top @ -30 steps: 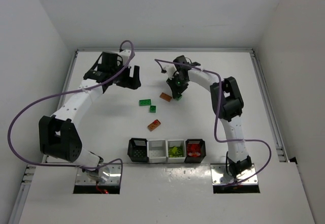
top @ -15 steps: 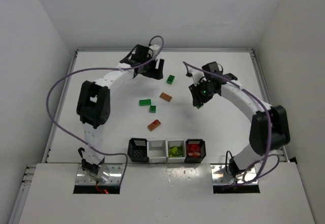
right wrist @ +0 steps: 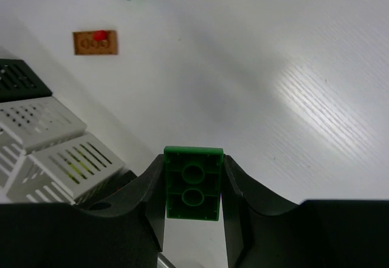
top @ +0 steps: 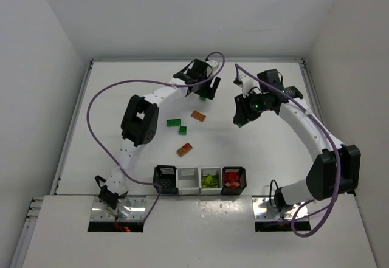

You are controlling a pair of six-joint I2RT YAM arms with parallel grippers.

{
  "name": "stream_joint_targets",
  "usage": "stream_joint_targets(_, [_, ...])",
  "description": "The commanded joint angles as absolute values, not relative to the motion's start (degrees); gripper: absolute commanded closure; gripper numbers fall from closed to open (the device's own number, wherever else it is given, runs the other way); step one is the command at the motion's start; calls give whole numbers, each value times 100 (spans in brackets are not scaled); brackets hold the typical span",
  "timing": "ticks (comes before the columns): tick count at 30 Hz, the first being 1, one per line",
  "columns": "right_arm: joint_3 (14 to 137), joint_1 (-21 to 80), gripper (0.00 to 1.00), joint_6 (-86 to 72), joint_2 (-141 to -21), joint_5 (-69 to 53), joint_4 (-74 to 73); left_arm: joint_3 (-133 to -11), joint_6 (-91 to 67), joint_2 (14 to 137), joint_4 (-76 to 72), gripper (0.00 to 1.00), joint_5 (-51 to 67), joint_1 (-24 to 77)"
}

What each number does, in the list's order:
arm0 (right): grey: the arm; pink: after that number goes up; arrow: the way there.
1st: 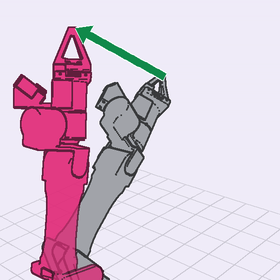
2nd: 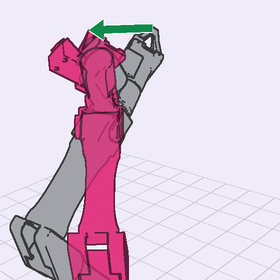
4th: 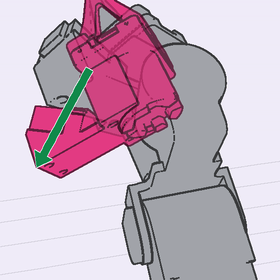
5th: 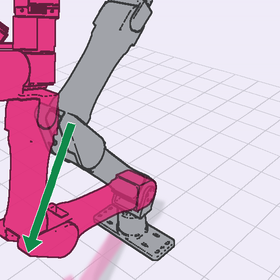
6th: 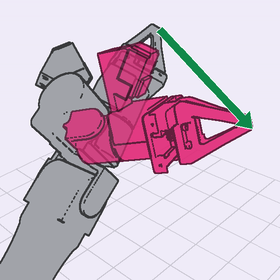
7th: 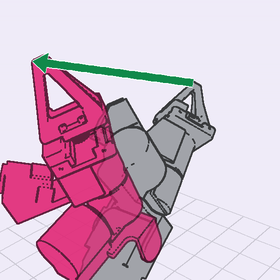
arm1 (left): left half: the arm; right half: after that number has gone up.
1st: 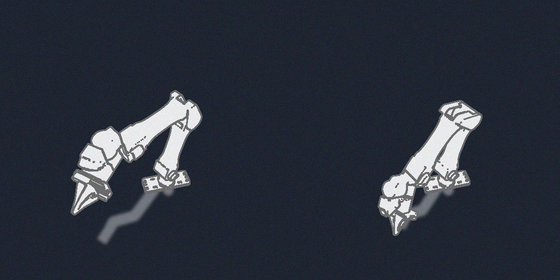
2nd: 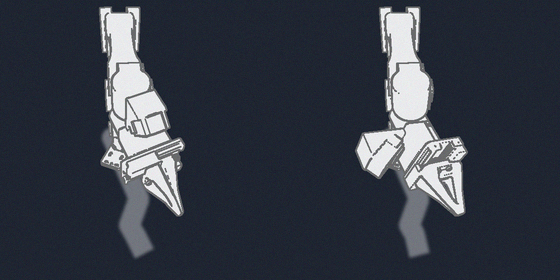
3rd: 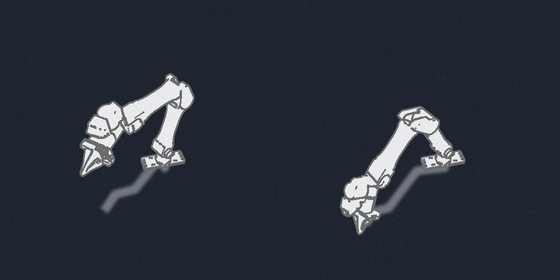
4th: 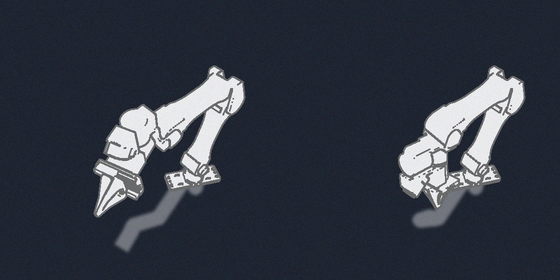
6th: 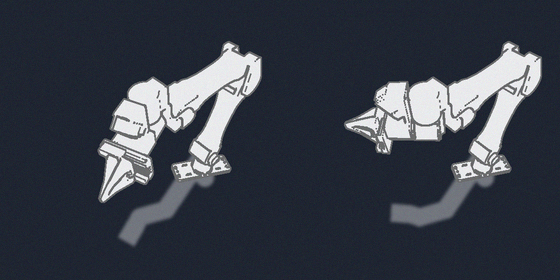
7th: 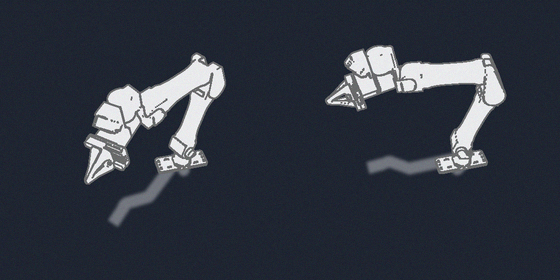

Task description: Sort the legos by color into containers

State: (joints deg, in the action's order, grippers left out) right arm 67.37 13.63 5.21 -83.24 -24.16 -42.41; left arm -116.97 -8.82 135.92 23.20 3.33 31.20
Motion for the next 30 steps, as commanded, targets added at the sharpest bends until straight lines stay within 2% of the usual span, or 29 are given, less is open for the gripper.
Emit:
stream_joint_targets(1, [7172, 1424, 99, 642, -8051, -3059, -4438, -11979, -826, 13763, 2355, 21, -122, 3216])
stream_joint_targets(10, [7365, 1477, 98, 826, -7945, -3708, -4754, -12216, -826, 14176, 2355, 23, -571, 3217])
stream_joint_targets(13, [7365, 1529, 98, 1054, -7884, -4138, -4895, -12331, -826, 14256, 2355, 30, -571, 3217])
stream_joint_targets(14, [7365, 1529, 98, 1124, -7884, -4331, -4948, -12331, -826, 14334, 2355, 34, -449, 3217])
stream_joint_targets(15, [7365, 1599, 98, 1273, -7884, -4403, -5018, -12392, -826, 14413, 2355, 42, -387, 3217])
stream_joint_targets(18, [7286, 1740, 97, 1354, -7884, -4403, -5071, -12506, -826, 14554, 2355, 52, -334, 3217])
stream_joint_targets(19, [7217, 1888, 97, 1354, -7823, -4403, -5071, -12507, -826, 14555, 2355, 60, -264, 3269])
stream_joint_targets(21, [7164, 2003, 97, 1354, -7822, -4333, -5071, -12568, -826, 14616, 2355, 69, -194, 3270])
stream_joint_targets(22, [7163, 2143, 97, 1406, -7753, -4333, -5071, -12568, -826, 14616, 2355, 78, -193, 3270])
stream_joint_targets(25, [7163, 2520, 97, 1406, -7699, -4271, -4870, -12402, -773, 14433, 2417, 93, -70, 3217])
stream_joint_targets(30, [7312, 3303, 97, 1345, -8015, -4184, -4720, -11243, -1037, 13022, 2260, 99, -97, 2884])
